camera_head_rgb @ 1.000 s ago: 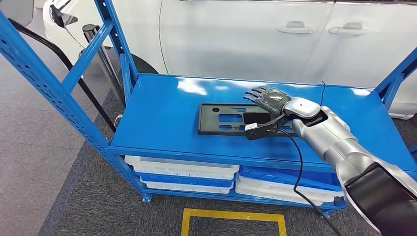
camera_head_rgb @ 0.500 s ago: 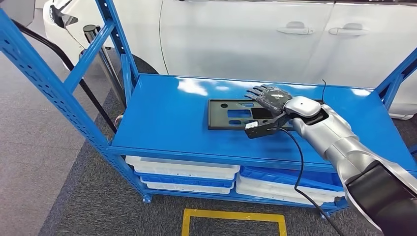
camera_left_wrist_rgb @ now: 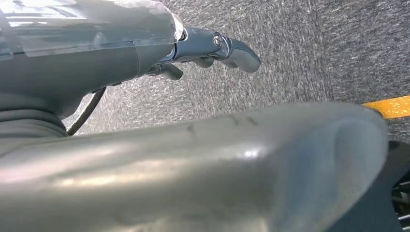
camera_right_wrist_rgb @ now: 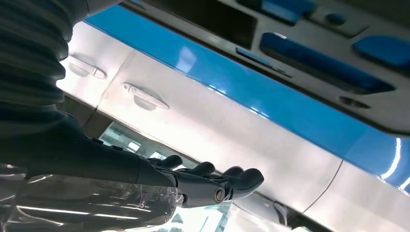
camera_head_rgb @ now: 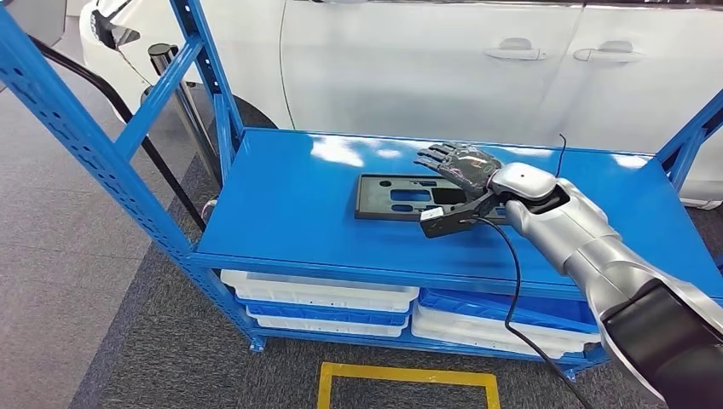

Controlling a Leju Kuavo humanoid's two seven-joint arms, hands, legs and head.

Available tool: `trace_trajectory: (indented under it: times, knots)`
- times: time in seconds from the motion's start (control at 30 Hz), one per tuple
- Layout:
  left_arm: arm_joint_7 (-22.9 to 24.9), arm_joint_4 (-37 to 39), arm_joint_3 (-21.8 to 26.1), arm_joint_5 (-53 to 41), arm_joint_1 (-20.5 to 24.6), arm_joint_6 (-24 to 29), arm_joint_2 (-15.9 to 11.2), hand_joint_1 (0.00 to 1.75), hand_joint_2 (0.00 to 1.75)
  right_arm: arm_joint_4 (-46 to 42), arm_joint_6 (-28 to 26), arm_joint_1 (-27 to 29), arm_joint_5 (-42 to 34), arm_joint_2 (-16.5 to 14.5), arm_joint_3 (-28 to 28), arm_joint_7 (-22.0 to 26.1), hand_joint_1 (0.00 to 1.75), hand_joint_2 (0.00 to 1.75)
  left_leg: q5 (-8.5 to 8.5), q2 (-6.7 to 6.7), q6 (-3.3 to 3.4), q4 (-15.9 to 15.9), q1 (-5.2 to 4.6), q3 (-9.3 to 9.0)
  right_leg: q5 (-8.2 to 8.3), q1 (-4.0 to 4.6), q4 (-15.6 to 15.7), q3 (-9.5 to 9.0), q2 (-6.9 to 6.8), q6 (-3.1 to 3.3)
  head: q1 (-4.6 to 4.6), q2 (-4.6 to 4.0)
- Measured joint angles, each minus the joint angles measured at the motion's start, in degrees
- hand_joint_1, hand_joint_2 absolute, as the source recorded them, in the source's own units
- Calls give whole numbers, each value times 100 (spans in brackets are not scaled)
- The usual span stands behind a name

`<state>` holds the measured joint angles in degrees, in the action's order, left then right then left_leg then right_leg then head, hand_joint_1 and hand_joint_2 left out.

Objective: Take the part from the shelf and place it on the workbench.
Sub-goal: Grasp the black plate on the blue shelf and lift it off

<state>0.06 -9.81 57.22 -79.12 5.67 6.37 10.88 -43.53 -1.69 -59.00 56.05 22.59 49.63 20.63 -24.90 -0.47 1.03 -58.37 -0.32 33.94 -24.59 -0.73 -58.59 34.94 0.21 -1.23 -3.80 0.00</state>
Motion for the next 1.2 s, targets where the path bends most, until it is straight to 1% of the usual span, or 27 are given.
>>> trace_trajectory:
  times: [0.07, 0.1, 0.13, 0.2, 0.23, 0.27, 0.3, 0.33, 0.37, 0.43, 0.47, 0.57, 0.6, 0.63, 0.67, 0.73, 0.77, 0.8, 0.83, 0.87, 0.9, 0.93, 0.97, 1.07, 1.1, 1.13, 1.2]
  knots:
    - [-15, -3, 0, -3, 4, 2, -2, 0, 0, -172, 11, 0, -56, 39, -25, 0, 0, 175, -37, 3, -54, -30, 1, 18, 15, -23, 19, 2, -3, 76, 0, 0]
    - [-21, -4, 0, -5, 9, 2, -3, 0, 0, -264, 4, 0, -74, 51, -45, -3, 0, 175, -123, 5, -88, -148, 4, 67, 25, -36, 33, -3, -7, 113, 0, 0]
    - [-25, -6, 0, -8, 13, 2, -4, 0, 0, -350, -4, 3, -83, 57, -64, -9, 0, 175, -266, 8, -120, -381, 12, 166, 32, -46, 46, -8, -10, 143, 0, 0]
    - [-20, -7, 0, -13, 16, -4, -5, 0, 0, -507, -6, 22, -88, 80, -85, -28, 0, 175, -636, 11, -170, -1130, 33, 498, 30, -39, 46, -8, -12, 172, 0, 0]
    - [-13, -7, 0, -14, 16, -9, -6, 0, 0, -585, 17, 38, -94, 103, -88, -36, 0, 175, -757, 12, -182, -1472, 42, 658, 28, -33, 44, -7, -13, 175, 0, 0]
    - [-6, -7, 0, -15, 15, -14, -7, 0, 0, -682, 58, 57, -109, 134, -97, -39, 0, 175, -778, 12, -185, -1647, 44, 745, 25, -28, 39, -7, -12, 177, 0, 0]
    - [-1, -7, 0, -15, 15, -17, -7, 0, 0, -798, 108, 75, -129, 171, -114, -39, 0, 175, -685, 12, -176, -1593, 45, 723, 23, -23, 34, -9, -10, 176, 0, 0]
    - [-3, -7, 0, -13, 16, -16, -7, 0, 0, -927, 152, 92, -153, 218, -142, -39, 0, 175, -499, 12, -155, -1309, 45, 592, 19, -18, 30, -13, -8, 172, 0, 0]
    - [-6, -7, 0, -11, 17, -14, -7, 0, 0, -1071, 181, 108, -171, 270, -181, -39, 0, 175, -286, 13, -123, -879, 42, 393, 13, -13, 25, -18, -7, 164, 0, 0]
    - [-11, -7, 0, -6, 21, -8, -8, 0, 0, -1320, 195, 146, -186, 384, -262, -40, 0, 175, -51, 14, -60, -192, 19, 62, 7, 10, 20, -15, -9, 127, -1, 0]
    - [-10, -7, 0, -4, 20, -7, -8, 0, 0, -1424, 194, 181, -186, 438, -294, -43, 0, 175, -29, 13, -37, -40, 7, -7, 8, 16, 22, -12, -11, 101, -1, 0]
    - [9, -7, 0, -2, 13, -9, -5, 0, 0, -1708, 199, 329, -182, 579, -346, -48, 0, 175, -8, 8, 39, 43, 7, -37, 11, 8, 36, -19, -12, 0, 0, 0]
    - [15, -7, 0, -2, 15, -10, -4, 0, 0, -1798, 208, 367, -181, 626, -360, -48, 0, 175, 16, 11, 72, 83, 17, -54, -47, 3, -32, 9, -13, -26, 0, 0]
    - [19, -7, 0, -1, 20, -12, -2, 0, 0, -1873, 223, 396, -181, 672, -370, -48, 0, 175, 42, 14, 102, 122, 29, -68, -168, 1, -213, 89, -11, -48, 0, 0]
    - [24, -7, 0, 1, 22, -14, 0, 0, 0, -1931, 242, 432, -182, 721, -379, -48, 0, 175, 57, 16, 119, 141, 34, -76, -341, -9, -517, 226, -10, -63, 0, 0]
    - [32, -7, 0, 8, 18, -13, 0, 0, 0, -2009, 277, 539, -183, 797, -382, -48, 0, 175, 60, 15, 139, 140, 34, -70, -682, -12, -1282, 594, -10, -99, 0, 0]
    - [34, -7, 0, 15, 13, -10, 1, 0, 0, -2032, 285, 607, -185, 822, -382, -48, 0, 175, 57, 14, 140, 134, 34, -68, -740, -19, -1532, 721, -12, -116, 0, 0]
    - [37, -7, 0, 25, 10, -7, 1, 0, 0, -2055, 287, 664, -185, 839, -382, -47, 0, 175, 50, 13, 136, 123, 34, -65, -684, -30, -1571, 749, -13, -129, 0, 0]
    - [36, -7, 0, 34, 9, -3, 4, 0, 0, -2080, 288, 702, -186, 850, -382, -46, 0, 175, 40, 12, 127, 105, 36, -65, -521, -44, -1367, 655, -16, -137, 0, 0]
    - [33, -7, 0, 43, 9, 1, 8, 0, 0, -2108, 288, 721, -188, 862, -382, -46, 0, 175, 22, 11, 108, 78, 36, -64, -302, -60, -979, 465, -18, -143, 0, 0]
    - [30, -7, 0, 50, 12, 6, 10, 0, 0, -2133, 287, 729, -191, 873, -382, -46, 0, 175, -1, 10, 82, 44, 28, -55, -144, -64, -573, 263, -18, -137, 0, 0]
    - [26, -7, 0, 53, 16, 10, 13, 0, 0, -2159, 287, 739, -195, 883, -382, -46, 0, 175, -24, 8, 55, 9, 18, -44, -39, -62, -254, 108, -11, -112, 0, 0]
    - [22, -7, 0, 56, 19, 14, 13, 0, 0, -2178, 287, 756, -198, 892, -383, -46, 0, 175, -39, 5, 29, -14, 8, -32, -9, -55, -79, 25, -4, -80, 0, 0]
    - [18, -7, 0, 59, 20, 19, 13, 0, 0, -2219, 286, 814, -199, 907, -384, -46, 0, 175, -64, 4, -50, -31, 2, -18, -13, -47, -23, 17, 6, 41, 0, 0]
    - [16, -7, 0, 59, 20, 19, 12, 0, 0, -2236, 281, 822, -199, 908, -385, -46, 0, 175, -118, 7, -83, -95, 8, 8, -6, -53, -13, 16, 2, 79, 0, 0]
    - [14, -7, 0, 59, 22, 19, 11, 0, 0, -2255, 276, 830, -199, 907, -386, -46, 0, 175, -228, 9, -115, -262, 16, 78, 1, -59, -3, 13, -3, 114, 0, 0]
    - [14, -7, 0, 57, 22, 14, 11, 0, 0, -2288, 267, 872, -198, 906, -388, -47, 0, 175, -582, 13, -161, -914, 33, 368, -1, -55, 2, 10, -12, 155, 0, 0]
